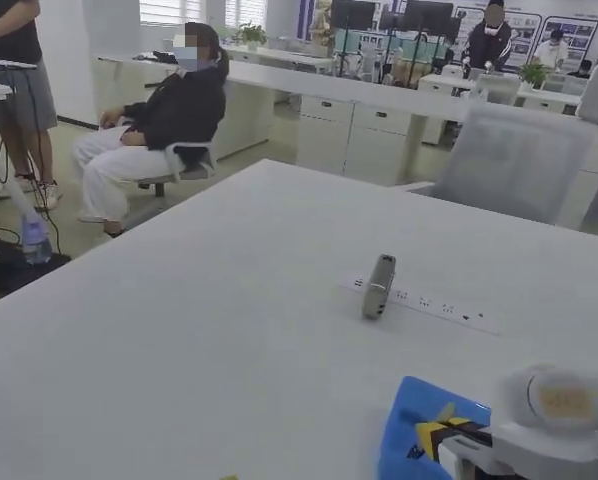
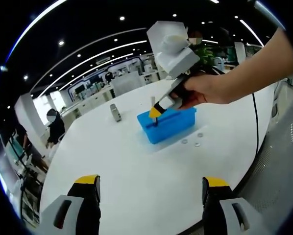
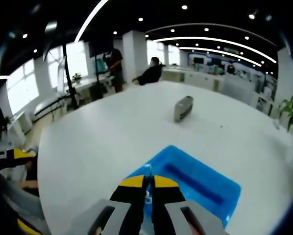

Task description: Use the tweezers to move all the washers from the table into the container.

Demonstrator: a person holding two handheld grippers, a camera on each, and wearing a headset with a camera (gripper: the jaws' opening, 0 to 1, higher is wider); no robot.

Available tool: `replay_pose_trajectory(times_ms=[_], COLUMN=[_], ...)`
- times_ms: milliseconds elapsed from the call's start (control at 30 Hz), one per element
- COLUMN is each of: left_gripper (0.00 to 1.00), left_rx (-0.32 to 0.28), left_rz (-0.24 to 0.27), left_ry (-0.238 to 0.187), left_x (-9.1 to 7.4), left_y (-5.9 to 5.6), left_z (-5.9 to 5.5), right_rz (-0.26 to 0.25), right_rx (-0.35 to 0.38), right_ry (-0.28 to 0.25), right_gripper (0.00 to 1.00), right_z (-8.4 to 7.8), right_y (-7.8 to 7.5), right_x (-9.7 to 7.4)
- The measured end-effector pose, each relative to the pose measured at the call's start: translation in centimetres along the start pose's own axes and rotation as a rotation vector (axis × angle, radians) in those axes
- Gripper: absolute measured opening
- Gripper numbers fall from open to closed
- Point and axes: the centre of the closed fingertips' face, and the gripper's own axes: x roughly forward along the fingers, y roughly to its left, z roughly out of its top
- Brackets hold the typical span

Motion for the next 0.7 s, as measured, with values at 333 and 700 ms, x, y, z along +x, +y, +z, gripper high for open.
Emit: replay_pose_trajectory(times_ms=[333, 700], left_gripper=[0.87, 0.90], left_rx=[-0.001, -0.015], left_rz=[-0.002, -0.004], left_ry=[0.006, -0.022], left_x=[0.0, -0.1], left_y=[0.0, 0.0], left_z=[-0.1, 0.2], right_rz=[-0.006, -0.009], right_rx=[-0.035, 0.014], right_ry=[0.013, -0.043], right_gripper=[0.01, 0.02], right_z=[0.1, 1.4], right_y=[-0.2, -0.5], right_x=[0.5, -1.7])
